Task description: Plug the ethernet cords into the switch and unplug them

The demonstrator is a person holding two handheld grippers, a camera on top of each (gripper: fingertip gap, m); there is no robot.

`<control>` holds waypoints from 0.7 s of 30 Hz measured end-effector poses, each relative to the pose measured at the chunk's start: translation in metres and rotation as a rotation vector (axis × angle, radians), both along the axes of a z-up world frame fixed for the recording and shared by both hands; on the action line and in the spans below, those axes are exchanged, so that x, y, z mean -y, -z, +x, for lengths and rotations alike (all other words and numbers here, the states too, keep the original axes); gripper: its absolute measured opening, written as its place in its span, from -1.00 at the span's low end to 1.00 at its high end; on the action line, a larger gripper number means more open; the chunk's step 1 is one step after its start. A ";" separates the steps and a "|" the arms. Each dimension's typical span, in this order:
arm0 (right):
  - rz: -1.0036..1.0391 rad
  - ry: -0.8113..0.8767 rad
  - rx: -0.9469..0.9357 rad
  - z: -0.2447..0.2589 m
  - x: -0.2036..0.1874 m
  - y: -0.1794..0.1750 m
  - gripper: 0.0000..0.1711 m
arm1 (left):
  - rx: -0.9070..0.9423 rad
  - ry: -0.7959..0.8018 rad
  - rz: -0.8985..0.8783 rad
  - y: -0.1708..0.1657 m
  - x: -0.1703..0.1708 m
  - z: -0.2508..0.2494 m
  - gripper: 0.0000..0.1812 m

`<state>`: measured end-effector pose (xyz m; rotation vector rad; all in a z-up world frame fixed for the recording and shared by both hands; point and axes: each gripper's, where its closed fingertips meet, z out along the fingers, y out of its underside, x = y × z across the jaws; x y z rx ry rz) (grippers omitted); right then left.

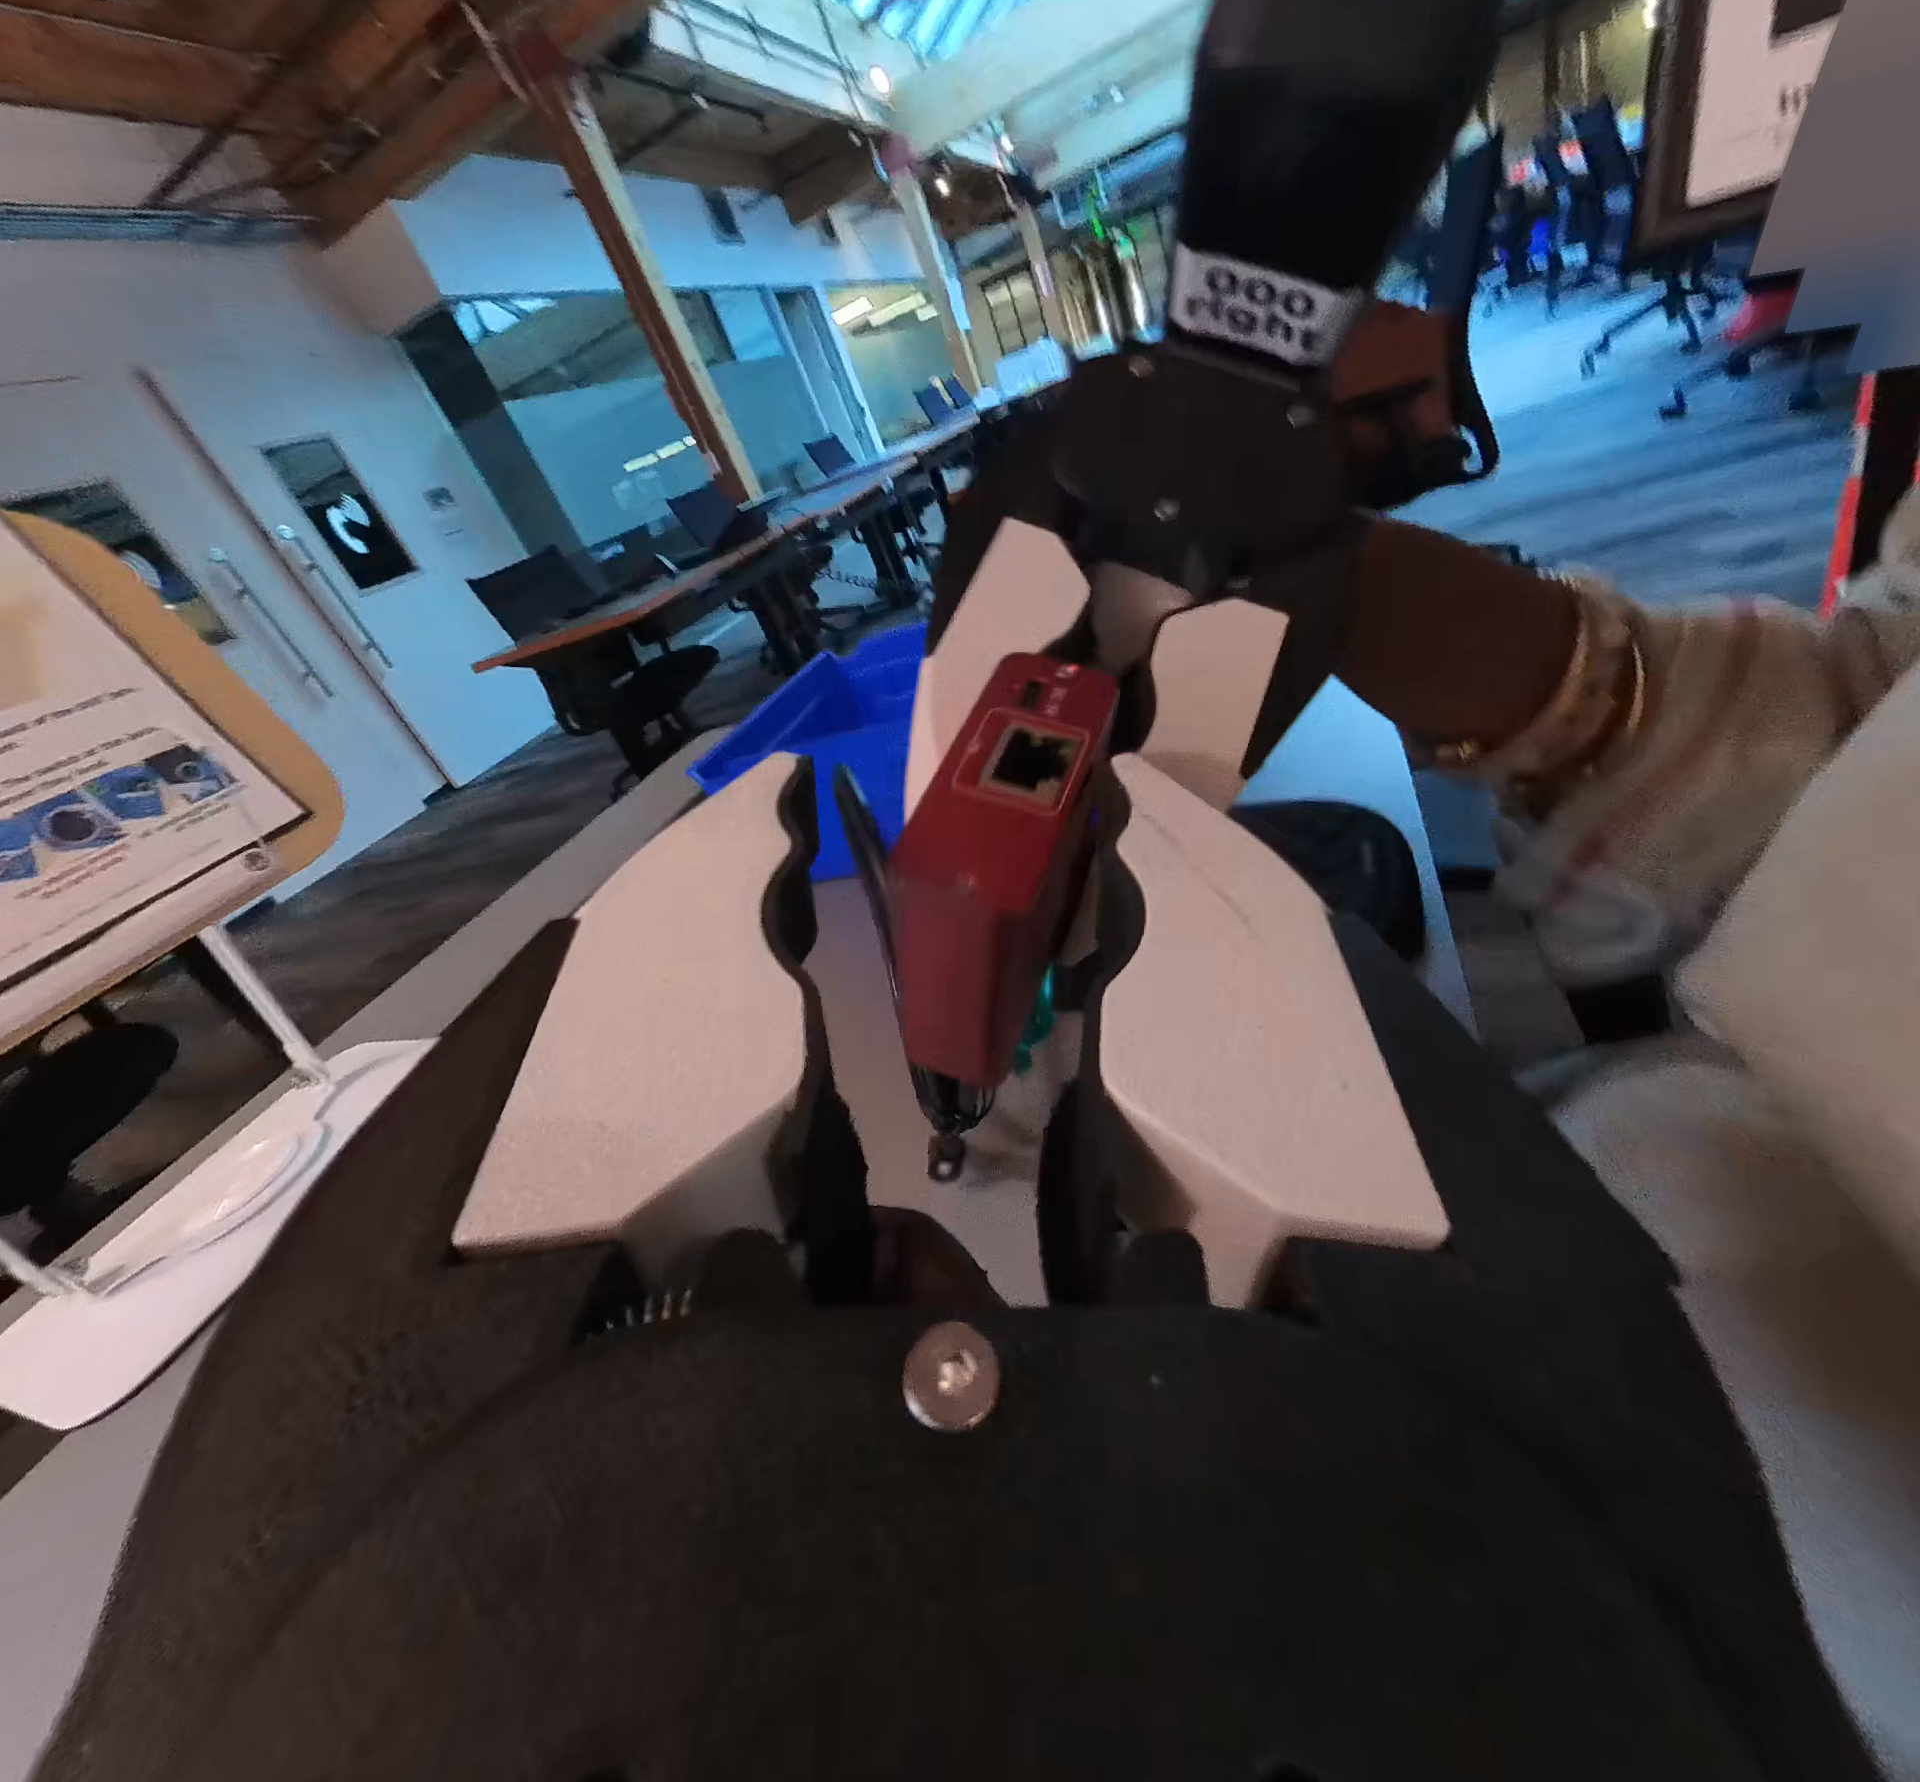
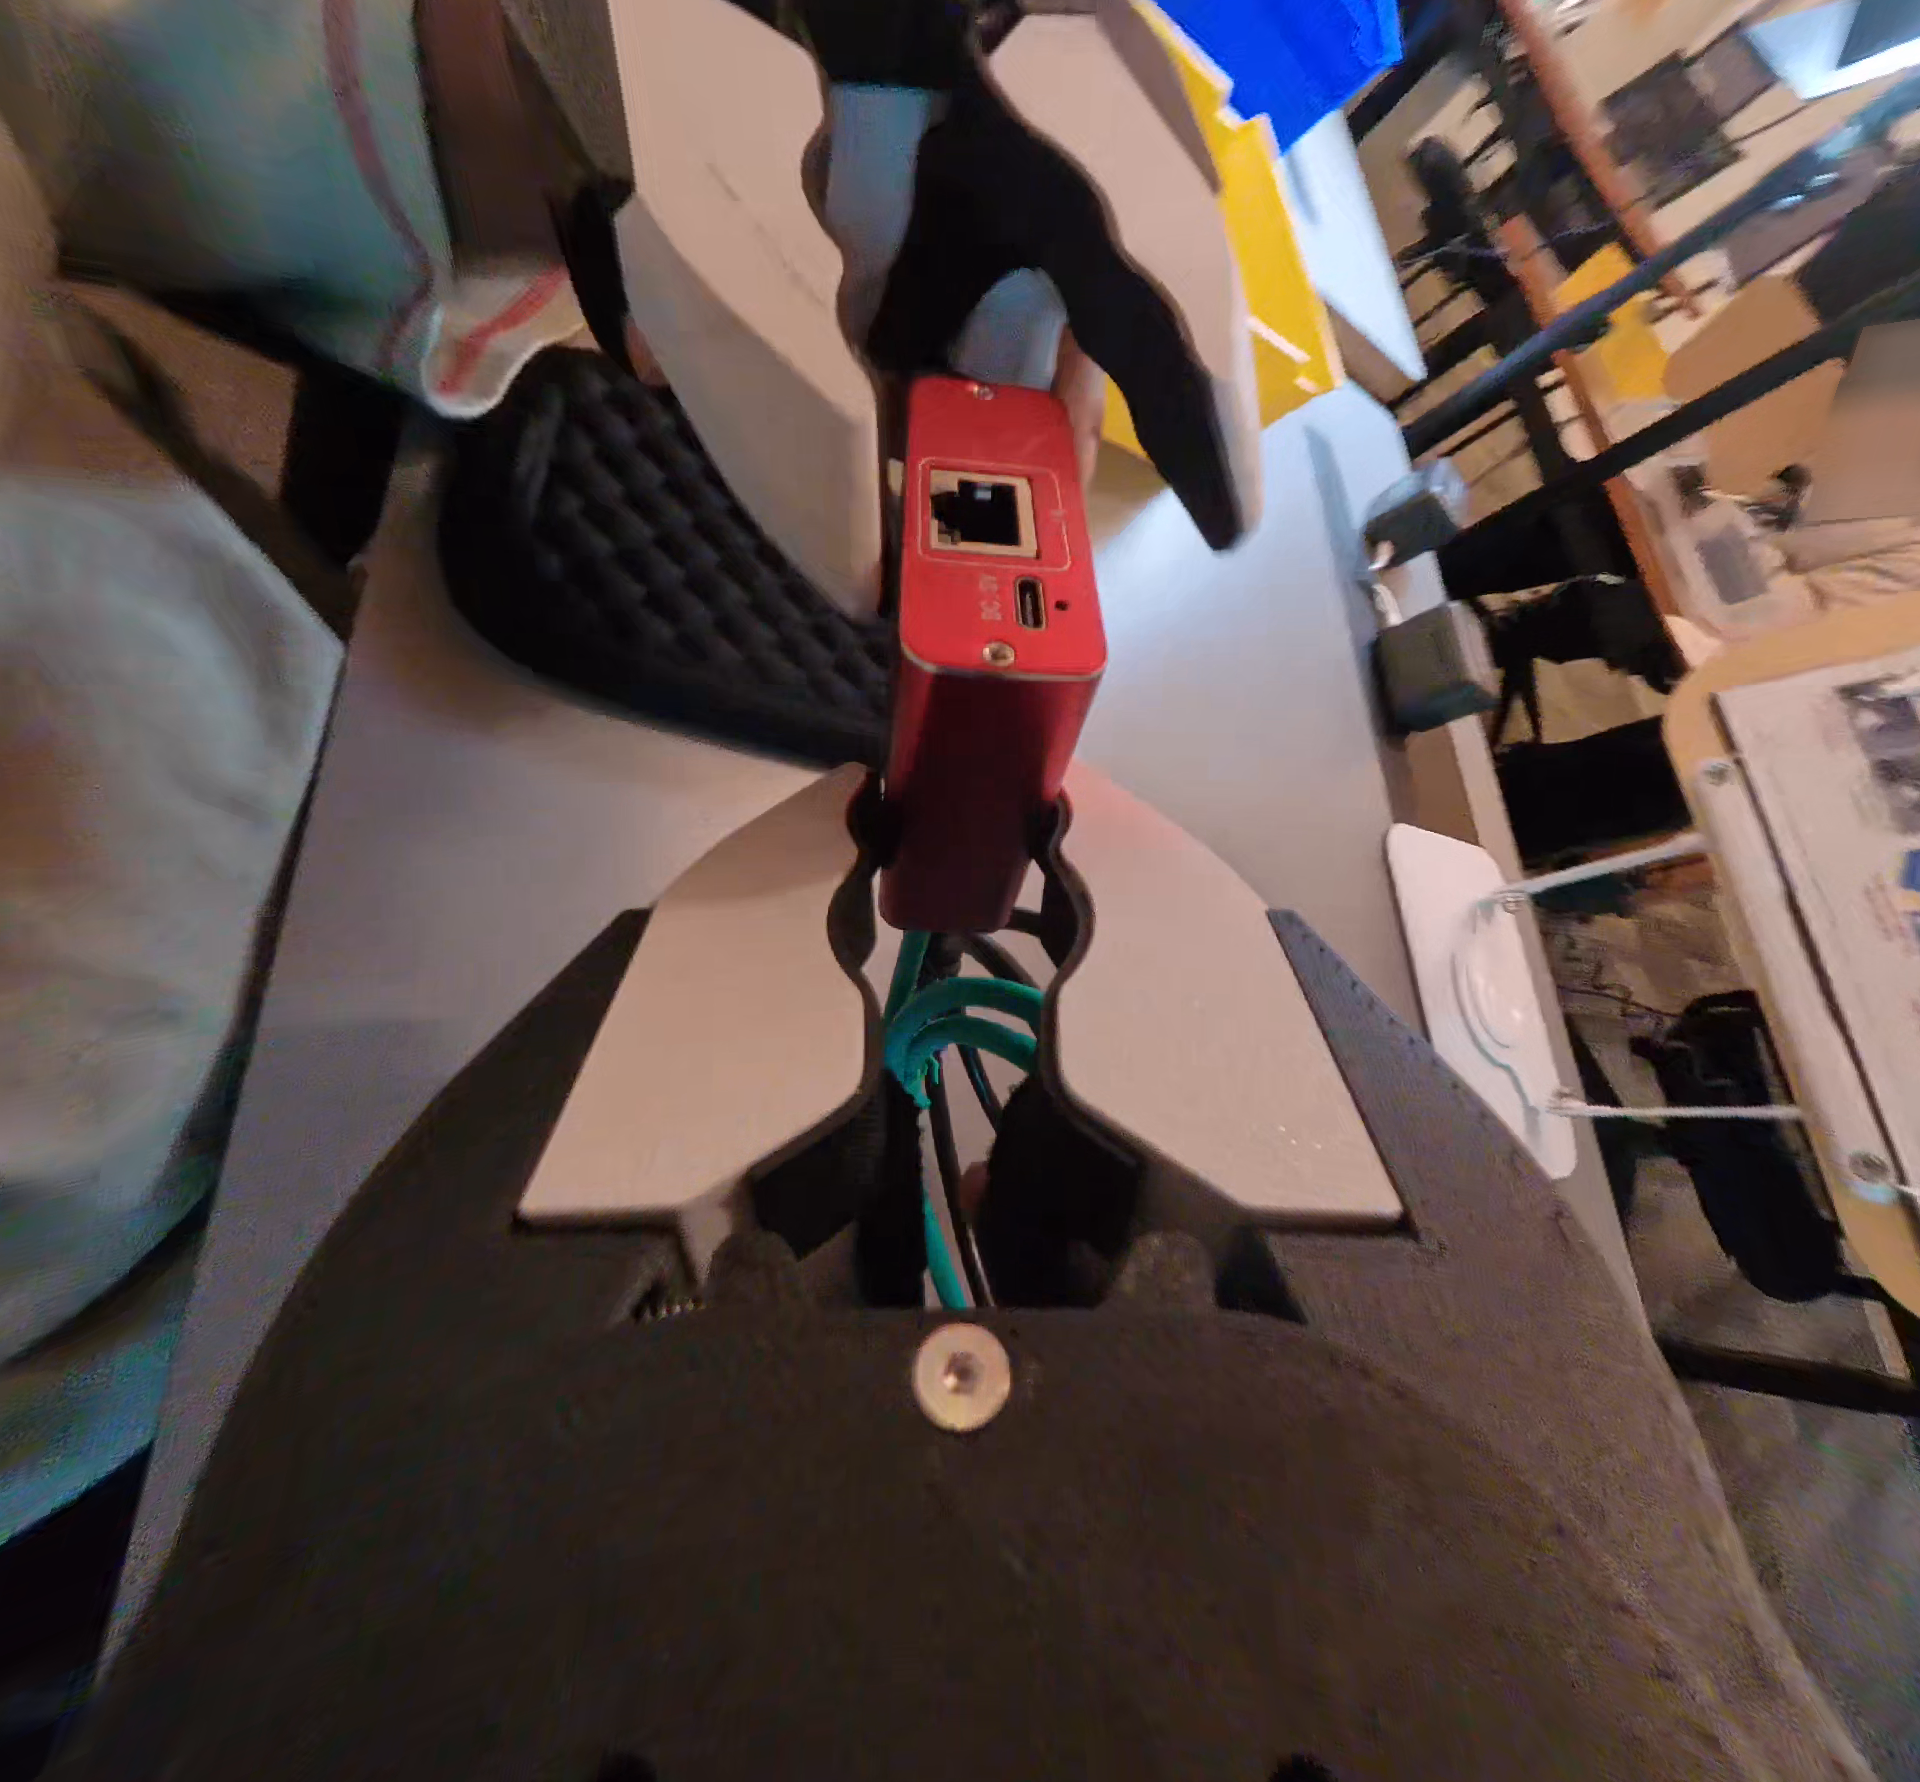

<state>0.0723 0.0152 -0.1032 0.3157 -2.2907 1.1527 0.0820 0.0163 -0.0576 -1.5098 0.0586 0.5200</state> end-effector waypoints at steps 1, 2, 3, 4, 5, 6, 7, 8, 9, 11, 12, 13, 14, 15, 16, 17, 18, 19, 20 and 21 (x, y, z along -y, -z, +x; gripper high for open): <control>0.026 -0.020 0.014 0.003 0.002 0.003 -0.67 | -0.009 0.002 -0.048 0.006 -0.003 0.003 -0.48; 0.047 -0.037 0.029 0.005 0.003 0.007 -0.67 | -0.021 0.015 -0.102 0.013 -0.006 0.006 -0.57; 0.067 -0.043 0.040 0.005 0.003 0.010 -0.67 | -0.027 0.024 -0.132 0.017 -0.008 0.009 -0.62; 0.080 -0.039 0.042 0.004 0.002 0.012 -0.67 | -0.025 0.019 -0.149 0.020 -0.009 0.008 -0.64; 0.084 -0.026 0.038 0.000 0.001 0.014 -0.67 | -0.015 0.009 -0.155 0.022 -0.010 0.006 -0.65; 0.080 -0.003 0.029 -0.005 0.000 0.014 -0.66 | -0.002 -0.007 -0.150 0.023 -0.010 0.002 -0.66; 0.058 0.033 0.012 -0.011 0.000 0.012 -0.63 | 0.021 -0.036 -0.122 0.022 -0.009 -0.004 -0.66; 0.019 0.075 -0.014 -0.020 -0.001 0.008 -0.58 | 0.062 -0.061 -0.076 0.020 -0.006 -0.012 -0.69; -0.036 0.120 -0.047 -0.029 -0.003 0.002 -0.49 | 0.130 -0.089 -0.009 0.017 -0.002 -0.021 -0.69; -0.157 0.201 -0.097 -0.046 -0.009 -0.010 -0.40 | 0.292 -0.128 0.136 0.013 0.008 -0.041 -0.69; -0.223 0.236 -0.120 -0.052 -0.012 -0.016 -0.28 | 0.381 -0.154 0.223 0.012 0.015 -0.052 -0.69; -0.281 0.256 -0.141 -0.054 -0.012 -0.020 -0.18 | 0.460 -0.175 0.309 0.012 0.021 -0.061 -0.69; -0.329 0.273 -0.164 -0.055 -0.010 -0.022 -0.08 | 0.531 -0.195 0.391 0.012 0.027 -0.070 -0.69; -0.362 0.288 -0.185 -0.054 -0.006 -0.021 0.02 | 0.595 -0.218 0.467 0.013 0.033 -0.077 -0.69; -0.373 0.301 -0.202 -0.052 -0.001 -0.018 0.09 | 0.640 -0.233 0.523 0.015 0.036 -0.082 -0.69; -0.371 0.321 -0.216 -0.052 0.005 -0.014 0.14 | 0.673 -0.243 0.570 0.016 0.038 -0.085 -0.69; -0.361 0.338 -0.229 -0.052 0.011 -0.009 0.20 | 0.698 -0.245 0.614 0.016 0.038 -0.086 -0.69; -0.346 0.348 -0.240 -0.052 0.017 -0.004 0.25 | 0.715 -0.241 0.647 0.016 0.037 -0.085 -0.69; -0.337 0.362 -0.247 -0.054 0.020 -0.001 0.27 | 0.725 -0.240 0.668 0.015 0.036 -0.084 -0.69; -0.341 0.370 -0.246 -0.055 0.022 0.000 0.22 | 0.722 -0.235 0.678 0.013 0.034 -0.082 -0.69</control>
